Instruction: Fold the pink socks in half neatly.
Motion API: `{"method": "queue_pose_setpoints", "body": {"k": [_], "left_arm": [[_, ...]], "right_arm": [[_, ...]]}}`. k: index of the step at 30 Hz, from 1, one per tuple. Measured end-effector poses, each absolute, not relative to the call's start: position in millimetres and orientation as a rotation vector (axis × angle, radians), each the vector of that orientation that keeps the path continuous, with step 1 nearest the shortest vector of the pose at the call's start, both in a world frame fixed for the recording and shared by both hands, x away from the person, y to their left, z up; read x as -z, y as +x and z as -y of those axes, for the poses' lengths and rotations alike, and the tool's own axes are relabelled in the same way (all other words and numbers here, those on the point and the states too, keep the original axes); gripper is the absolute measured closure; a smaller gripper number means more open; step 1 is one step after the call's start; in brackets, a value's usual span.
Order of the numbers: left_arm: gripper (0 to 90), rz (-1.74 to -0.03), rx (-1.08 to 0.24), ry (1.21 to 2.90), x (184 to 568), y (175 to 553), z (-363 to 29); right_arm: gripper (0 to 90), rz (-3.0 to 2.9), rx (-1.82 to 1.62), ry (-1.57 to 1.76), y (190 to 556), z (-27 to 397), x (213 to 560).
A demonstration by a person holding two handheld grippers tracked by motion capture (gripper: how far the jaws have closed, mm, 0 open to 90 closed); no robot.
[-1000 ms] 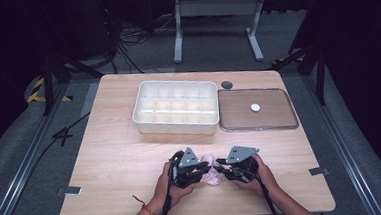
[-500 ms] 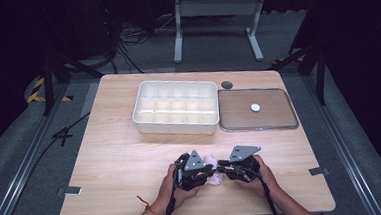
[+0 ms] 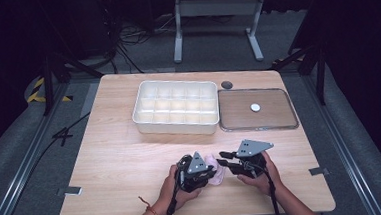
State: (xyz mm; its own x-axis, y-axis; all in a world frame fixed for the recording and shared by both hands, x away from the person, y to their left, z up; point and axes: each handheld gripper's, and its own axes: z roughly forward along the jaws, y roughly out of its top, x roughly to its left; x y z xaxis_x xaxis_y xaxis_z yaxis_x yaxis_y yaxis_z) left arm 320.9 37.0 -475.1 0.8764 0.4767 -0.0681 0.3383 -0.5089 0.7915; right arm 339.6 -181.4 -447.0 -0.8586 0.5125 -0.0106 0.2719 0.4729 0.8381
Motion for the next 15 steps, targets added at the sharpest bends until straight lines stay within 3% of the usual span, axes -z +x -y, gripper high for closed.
{"method": "queue_pose_setpoints", "body": {"k": [6,15], "left_arm": [[76.0,-0.594,-0.189,2.151,475,320,-37],[63.3,-0.568,-0.167,2.140,459,311,-47]], "right_arm": [[72.4,-2.515,-1.225,0.668,344,167,457],[74.2,-2.578,-1.212,0.737,351,169,471]]}}
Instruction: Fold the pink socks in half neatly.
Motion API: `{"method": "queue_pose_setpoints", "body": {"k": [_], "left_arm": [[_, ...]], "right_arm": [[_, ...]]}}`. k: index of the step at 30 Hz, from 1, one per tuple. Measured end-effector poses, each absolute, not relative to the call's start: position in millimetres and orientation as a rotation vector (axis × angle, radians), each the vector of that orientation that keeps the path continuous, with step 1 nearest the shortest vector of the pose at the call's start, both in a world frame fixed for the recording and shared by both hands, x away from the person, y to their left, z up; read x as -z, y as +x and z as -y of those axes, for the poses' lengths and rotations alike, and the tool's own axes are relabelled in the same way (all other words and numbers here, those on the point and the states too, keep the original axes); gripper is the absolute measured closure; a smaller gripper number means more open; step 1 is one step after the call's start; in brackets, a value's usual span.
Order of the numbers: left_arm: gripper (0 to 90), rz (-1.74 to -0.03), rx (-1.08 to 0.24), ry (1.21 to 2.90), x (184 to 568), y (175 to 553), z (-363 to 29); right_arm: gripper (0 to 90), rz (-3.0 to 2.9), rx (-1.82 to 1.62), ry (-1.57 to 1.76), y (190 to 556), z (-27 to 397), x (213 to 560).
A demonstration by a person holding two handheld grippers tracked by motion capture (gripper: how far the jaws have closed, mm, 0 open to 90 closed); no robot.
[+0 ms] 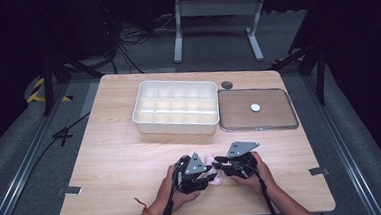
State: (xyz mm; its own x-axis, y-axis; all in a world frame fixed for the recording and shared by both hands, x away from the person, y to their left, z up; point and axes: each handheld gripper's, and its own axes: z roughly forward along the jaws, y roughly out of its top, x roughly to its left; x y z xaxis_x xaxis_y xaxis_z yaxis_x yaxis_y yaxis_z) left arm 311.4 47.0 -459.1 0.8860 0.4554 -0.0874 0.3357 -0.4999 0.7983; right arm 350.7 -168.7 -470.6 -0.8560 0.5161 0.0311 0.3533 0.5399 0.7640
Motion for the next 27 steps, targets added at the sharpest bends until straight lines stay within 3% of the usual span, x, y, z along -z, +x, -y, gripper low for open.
{"method": "queue_pose_setpoints", "body": {"k": [8,10,16,27], "left_arm": [[56.5,-0.491,-0.198,2.262,462,293,-53],[59.6,-0.483,-0.215,2.277,464,293,-53],[81.3,-0.485,-0.226,2.235,464,299,-51],[84.2,-0.413,-0.250,2.221,461,300,-36]], "right_arm": [[75.2,-2.598,-1.257,0.787,356,174,473],[75.2,-2.600,-1.267,0.797,356,173,473],[75.7,-2.585,-1.224,0.764,354,172,472],[77.2,-2.572,-1.202,0.759,353,170,472]]}}
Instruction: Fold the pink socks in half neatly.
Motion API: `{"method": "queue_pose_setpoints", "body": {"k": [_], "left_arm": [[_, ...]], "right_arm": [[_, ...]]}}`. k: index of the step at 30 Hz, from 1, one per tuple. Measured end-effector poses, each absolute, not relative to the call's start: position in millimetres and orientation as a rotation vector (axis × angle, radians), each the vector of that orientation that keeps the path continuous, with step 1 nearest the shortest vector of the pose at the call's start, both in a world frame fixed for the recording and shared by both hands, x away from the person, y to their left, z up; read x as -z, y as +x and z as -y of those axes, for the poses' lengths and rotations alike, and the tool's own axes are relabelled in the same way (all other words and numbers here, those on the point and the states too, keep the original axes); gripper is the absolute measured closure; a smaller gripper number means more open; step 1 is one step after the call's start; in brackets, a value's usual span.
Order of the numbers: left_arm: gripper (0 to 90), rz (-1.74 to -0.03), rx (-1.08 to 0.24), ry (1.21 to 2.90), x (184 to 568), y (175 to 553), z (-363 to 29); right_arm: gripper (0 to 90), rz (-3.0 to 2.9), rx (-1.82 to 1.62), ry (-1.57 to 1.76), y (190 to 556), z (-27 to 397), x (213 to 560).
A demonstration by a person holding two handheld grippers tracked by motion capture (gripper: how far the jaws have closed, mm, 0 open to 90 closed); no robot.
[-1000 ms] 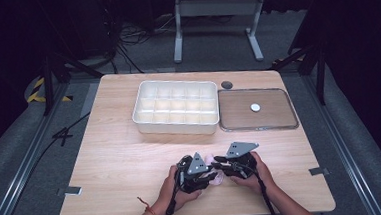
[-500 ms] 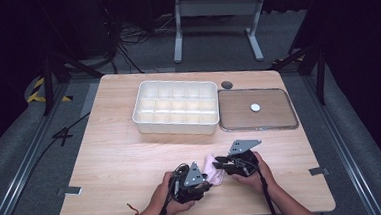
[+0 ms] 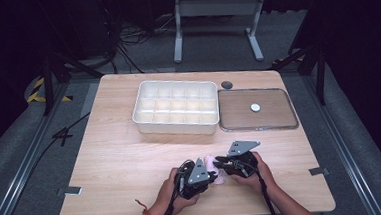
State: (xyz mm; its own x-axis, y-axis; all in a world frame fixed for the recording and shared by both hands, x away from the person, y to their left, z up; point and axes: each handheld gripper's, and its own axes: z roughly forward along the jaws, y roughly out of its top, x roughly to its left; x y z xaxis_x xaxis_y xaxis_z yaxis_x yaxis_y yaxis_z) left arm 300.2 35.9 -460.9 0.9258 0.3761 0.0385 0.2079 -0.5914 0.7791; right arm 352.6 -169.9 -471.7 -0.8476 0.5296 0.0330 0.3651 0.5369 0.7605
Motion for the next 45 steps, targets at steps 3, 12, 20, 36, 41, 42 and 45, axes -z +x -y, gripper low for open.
{"method": "queue_pose_setpoints", "body": {"k": [3,12,20,36,41,42,45], "left_arm": [[84.1,-0.393,-0.235,2.256,469,300,-29],[84.1,-0.388,-0.210,2.271,475,301,-25],[82.6,-0.385,-0.214,2.258,477,299,-24],[78.3,-0.375,-0.151,2.181,459,298,-38],[78.2,-0.407,-0.128,2.198,475,311,-33],[78.3,-0.402,-0.126,2.196,477,310,-33],[78.5,-0.392,-0.136,2.203,477,310,-32]], "right_arm": [[77.0,-2.570,-1.204,0.770,352,169,471],[60.8,-2.532,-1.198,0.790,350,176,462],[59.0,-2.589,-1.154,0.752,345,172,466],[62.1,-2.593,-1.155,0.737,347,174,469],[61.0,-2.598,-1.162,0.739,348,174,469],[58.7,-2.598,-1.161,0.743,348,174,469],[50.0,-2.590,-1.161,0.760,350,177,468]]}}
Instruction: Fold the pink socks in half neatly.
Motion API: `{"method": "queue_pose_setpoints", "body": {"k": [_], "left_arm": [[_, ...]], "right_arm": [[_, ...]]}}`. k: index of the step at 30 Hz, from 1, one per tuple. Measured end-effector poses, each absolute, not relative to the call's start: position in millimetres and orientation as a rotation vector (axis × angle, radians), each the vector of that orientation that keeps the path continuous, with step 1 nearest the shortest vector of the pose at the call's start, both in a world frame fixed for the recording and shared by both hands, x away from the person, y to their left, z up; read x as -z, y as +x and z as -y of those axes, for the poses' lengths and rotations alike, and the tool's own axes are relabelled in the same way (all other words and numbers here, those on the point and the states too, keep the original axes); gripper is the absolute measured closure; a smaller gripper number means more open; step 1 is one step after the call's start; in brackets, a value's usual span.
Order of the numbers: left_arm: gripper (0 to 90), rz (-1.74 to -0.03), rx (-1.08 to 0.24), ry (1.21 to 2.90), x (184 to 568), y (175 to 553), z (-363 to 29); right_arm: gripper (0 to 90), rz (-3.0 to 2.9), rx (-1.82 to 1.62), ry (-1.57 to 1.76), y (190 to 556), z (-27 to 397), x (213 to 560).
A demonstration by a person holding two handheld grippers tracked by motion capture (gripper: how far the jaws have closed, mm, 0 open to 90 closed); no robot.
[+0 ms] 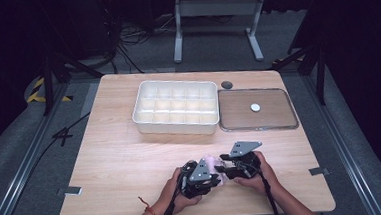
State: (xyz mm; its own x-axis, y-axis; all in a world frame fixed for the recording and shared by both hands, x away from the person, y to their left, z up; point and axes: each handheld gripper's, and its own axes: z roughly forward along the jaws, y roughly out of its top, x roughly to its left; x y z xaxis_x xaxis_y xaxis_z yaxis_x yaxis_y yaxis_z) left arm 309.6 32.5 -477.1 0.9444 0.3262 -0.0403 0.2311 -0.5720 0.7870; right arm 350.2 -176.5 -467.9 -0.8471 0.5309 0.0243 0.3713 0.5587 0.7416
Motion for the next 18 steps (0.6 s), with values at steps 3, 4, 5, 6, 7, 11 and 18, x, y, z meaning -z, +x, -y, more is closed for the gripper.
{"method": "queue_pose_setpoints", "body": {"k": [3,4,5,6,7,11,18], "left_arm": [[77.7,-0.391,-0.145,2.213,477,308,-32],[77.6,-0.388,-0.145,2.209,478,308,-32],[77.6,-0.387,-0.146,2.208,478,308,-32],[77.2,-0.385,-0.145,2.210,478,308,-32],[77.0,-0.379,-0.148,2.207,478,308,-32],[75.4,-0.372,-0.160,2.210,479,307,-32],[73.6,-0.362,-0.153,2.221,478,305,-34]], "right_arm": [[45.1,-2.582,-1.186,0.795,352,179,464],[44.7,-2.570,-1.201,0.800,353,180,463],[44.2,-2.565,-1.216,0.811,353,180,461],[43.5,-2.563,-1.232,0.814,354,180,461],[42.6,-2.561,-1.232,0.814,354,179,460],[40.5,-2.597,-1.212,0.818,356,172,465],[42.0,-2.650,-1.241,0.905,362,173,474]]}}
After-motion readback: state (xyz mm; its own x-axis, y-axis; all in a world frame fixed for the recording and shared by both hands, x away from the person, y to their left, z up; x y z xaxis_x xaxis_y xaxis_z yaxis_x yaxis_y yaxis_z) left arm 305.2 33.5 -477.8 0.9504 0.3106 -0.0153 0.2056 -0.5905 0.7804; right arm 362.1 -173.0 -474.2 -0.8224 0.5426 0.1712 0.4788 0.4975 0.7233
